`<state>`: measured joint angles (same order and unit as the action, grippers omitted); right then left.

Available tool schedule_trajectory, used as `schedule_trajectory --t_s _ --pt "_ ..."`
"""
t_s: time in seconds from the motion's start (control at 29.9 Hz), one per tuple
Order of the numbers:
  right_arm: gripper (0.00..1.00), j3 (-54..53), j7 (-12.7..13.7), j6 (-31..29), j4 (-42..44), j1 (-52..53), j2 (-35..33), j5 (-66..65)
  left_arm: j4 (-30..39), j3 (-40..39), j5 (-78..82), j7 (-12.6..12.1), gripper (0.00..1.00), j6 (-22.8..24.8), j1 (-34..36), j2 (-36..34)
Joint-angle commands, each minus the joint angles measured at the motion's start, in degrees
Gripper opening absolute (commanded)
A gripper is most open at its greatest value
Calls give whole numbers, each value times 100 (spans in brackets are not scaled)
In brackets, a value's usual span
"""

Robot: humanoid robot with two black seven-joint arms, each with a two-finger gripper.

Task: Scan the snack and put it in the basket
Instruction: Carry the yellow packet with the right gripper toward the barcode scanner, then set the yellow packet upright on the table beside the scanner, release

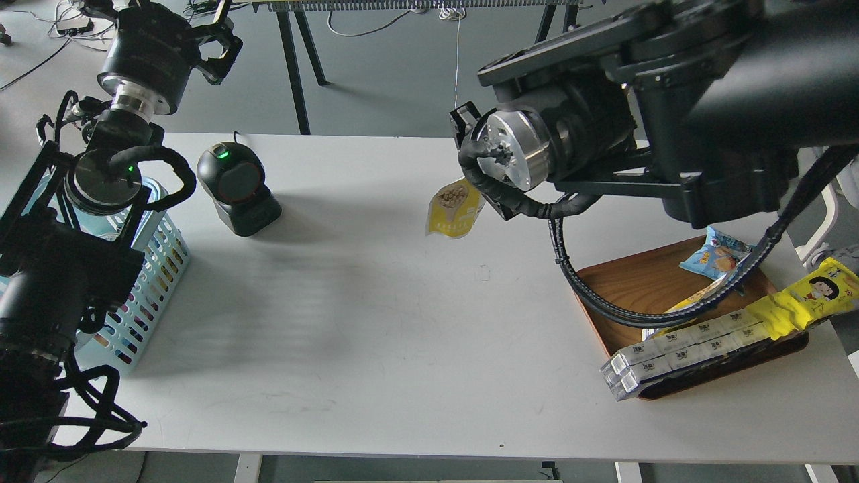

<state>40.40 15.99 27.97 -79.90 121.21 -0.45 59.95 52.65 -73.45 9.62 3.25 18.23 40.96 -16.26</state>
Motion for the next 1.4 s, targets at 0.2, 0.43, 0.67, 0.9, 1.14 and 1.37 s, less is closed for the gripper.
schedule_trajectory --t_s 0.2,0.43,0.67,0.9,1.14,1.37 --pt "0 -445 -26 3 1275 -1231 45 -88 -1 -2 5 0 100 -4 -9 -9" --pt "0 -656 -52 3 1302 -1530 45 -264 -1 -2 -4 8 100 5 -61 -9" --pt "0 -920 -70 3 1267 -1636 45 -431 -1 -11 -4 8 100 5 -70 -18" --pt "0 -1043 -114 3 1126 -1829 45 -642 -1 -11 -4 8 100 5 -70 -18" --pt "0 -1087 -140 3 994 -2049 45 -818 -1 -11 -4 8 100 5 -70 -9" --pt "2 -1087 -149 3 994 -2067 45 -827 -1 -11 -4 8 100 5 -79 -9"
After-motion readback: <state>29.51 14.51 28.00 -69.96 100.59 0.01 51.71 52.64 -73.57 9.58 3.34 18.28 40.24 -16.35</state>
